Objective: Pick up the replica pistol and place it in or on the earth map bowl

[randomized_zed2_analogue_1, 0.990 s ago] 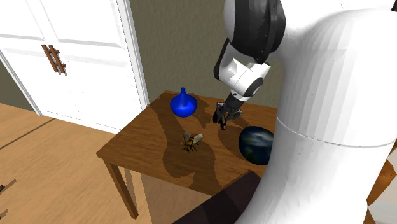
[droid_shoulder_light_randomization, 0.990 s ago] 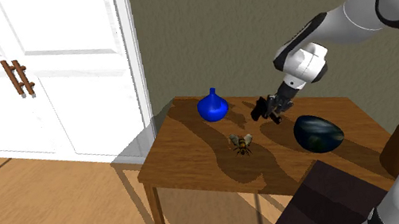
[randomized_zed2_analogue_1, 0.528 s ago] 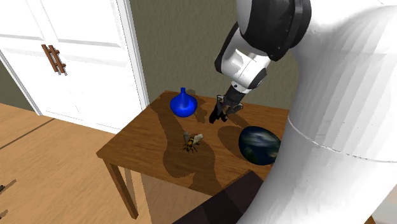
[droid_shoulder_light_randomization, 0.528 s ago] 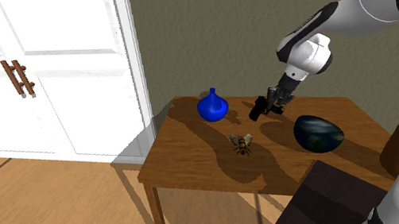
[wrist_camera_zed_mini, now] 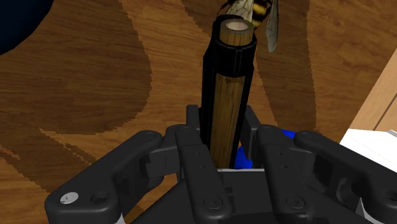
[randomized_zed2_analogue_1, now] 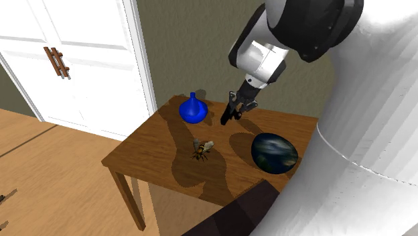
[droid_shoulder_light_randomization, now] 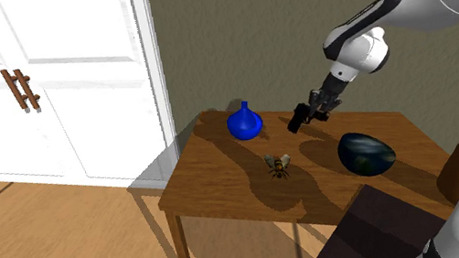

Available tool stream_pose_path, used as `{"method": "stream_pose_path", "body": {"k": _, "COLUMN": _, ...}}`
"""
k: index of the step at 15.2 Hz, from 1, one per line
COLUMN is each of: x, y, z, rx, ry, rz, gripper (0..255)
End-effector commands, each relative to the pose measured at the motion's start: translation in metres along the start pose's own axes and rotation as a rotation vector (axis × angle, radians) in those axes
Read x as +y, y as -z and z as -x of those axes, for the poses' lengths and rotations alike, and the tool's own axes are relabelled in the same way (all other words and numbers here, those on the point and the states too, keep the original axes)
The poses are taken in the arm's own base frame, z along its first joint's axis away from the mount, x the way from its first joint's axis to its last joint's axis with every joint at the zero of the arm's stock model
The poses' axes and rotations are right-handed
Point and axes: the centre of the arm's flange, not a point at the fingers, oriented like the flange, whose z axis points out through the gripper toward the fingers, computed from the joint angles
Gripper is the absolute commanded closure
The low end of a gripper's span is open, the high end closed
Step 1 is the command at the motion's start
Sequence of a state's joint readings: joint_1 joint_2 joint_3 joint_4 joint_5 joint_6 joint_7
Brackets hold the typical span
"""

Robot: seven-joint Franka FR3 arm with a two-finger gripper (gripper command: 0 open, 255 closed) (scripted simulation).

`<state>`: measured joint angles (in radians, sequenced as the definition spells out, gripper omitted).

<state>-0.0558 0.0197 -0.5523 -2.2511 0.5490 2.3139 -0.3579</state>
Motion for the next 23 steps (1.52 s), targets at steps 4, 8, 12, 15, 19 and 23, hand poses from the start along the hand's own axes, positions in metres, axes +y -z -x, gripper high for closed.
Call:
{"method": "stream_pose_path", "body": {"k": 4, "x": -0.010, "y": 0.024, "z": -0.003, "rx": 0.000, "ry": 0.000, "rz": 0.000, "gripper": 255}}
{"method": "stream_pose_path", "body": {"k": 8, "x": -0.009, "y": 0.044, "z": 0.006, "rx": 0.000, "ry": 0.000, "rz": 0.000, "gripper": 255}}
{"method": "stream_pose_path", "body": {"k": 12, "x": 0.016, "y": 0.065, "z": 0.047, "rx": 0.000, "ry": 0.000, "rz": 0.000, "gripper": 255}}
{"method": "stream_pose_path", "body": {"k": 15, "x": 0.035, "y": 0.081, "z": 0.078, "rx": 0.000, "ry": 0.000, "rz": 0.000, "gripper": 255}}
{"method": "stream_pose_path", "body": {"k": 19, "x": 0.060, "y": 0.102, "z": 0.120, "rx": 0.000, "ry": 0.000, "rz": 0.000, "gripper": 255}}
{"method": "stream_pose_path", "body": {"k": 23, "x": 0.078, "y": 0.110, "z": 0.148, "rx": 0.000, "ry": 0.000, "rz": 0.000, "gripper": 255}}
